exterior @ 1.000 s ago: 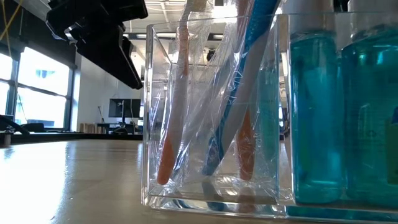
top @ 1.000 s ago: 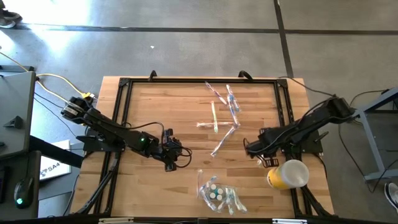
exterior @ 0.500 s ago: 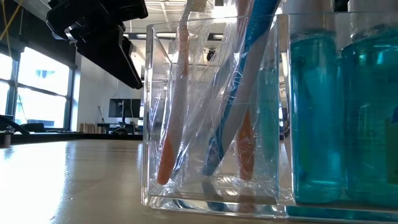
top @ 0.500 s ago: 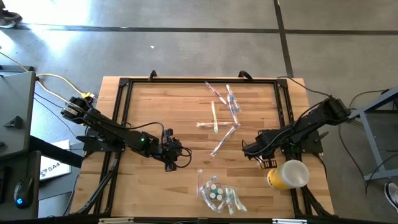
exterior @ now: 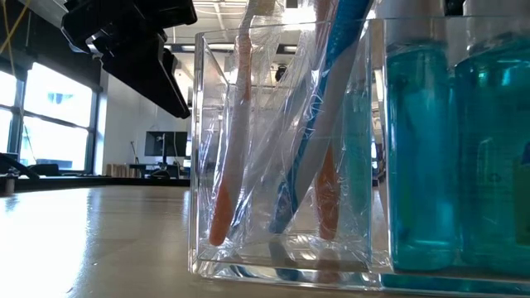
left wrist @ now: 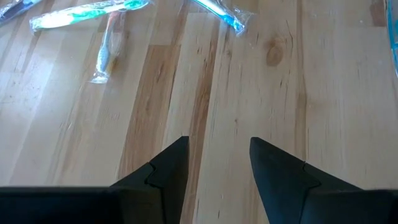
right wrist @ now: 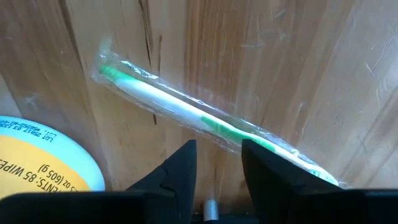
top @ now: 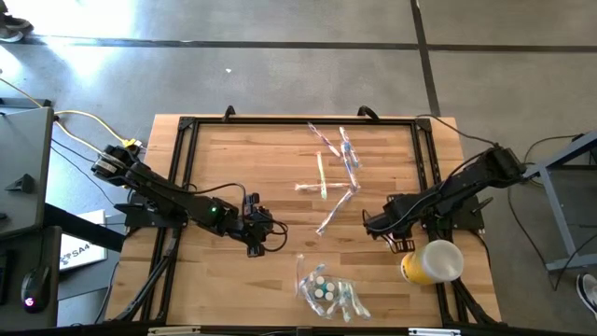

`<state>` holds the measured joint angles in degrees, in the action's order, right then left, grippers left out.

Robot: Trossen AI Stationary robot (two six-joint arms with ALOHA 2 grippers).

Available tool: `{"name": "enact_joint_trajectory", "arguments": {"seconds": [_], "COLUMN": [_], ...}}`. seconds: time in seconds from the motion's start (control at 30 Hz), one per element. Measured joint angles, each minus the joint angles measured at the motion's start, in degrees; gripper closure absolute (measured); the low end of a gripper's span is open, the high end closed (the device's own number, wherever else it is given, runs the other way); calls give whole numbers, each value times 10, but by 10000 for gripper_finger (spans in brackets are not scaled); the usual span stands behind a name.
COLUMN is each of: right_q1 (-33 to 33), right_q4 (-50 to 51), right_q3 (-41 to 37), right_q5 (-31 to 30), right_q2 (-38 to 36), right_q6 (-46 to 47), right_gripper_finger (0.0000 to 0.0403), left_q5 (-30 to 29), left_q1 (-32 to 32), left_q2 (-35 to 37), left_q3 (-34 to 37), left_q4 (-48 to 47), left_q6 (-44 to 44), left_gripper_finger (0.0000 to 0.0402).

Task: Pick & Place toothbrushing station
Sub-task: Put the green toothbrush into the transparent organizer

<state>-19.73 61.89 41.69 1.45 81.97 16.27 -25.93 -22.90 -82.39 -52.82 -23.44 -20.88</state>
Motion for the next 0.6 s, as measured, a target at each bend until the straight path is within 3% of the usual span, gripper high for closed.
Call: {"name": "enact_joint_trajectory", "arguments": {"seconds": [0.27, 0.37, 0.6], "right_q1": [0, 0, 0], "right_q4": [-9, -7, -31], "right_q3": [0, 0, 0], "right_q5": [26, 4, 5], "right_q2": [0, 0, 0], "right_q6": [-10, -3, 23], "right_gripper_finger": [199, 171, 147], "left_q5": [0, 0, 0], "left_q1": [0, 0, 0], "left_q2": [0, 0, 0], "left_q3": [0, 0, 0], "left_q4": [0, 0, 0], "left_q6": [0, 0, 0], "left_gripper_finger": [239, 239, 239]}}
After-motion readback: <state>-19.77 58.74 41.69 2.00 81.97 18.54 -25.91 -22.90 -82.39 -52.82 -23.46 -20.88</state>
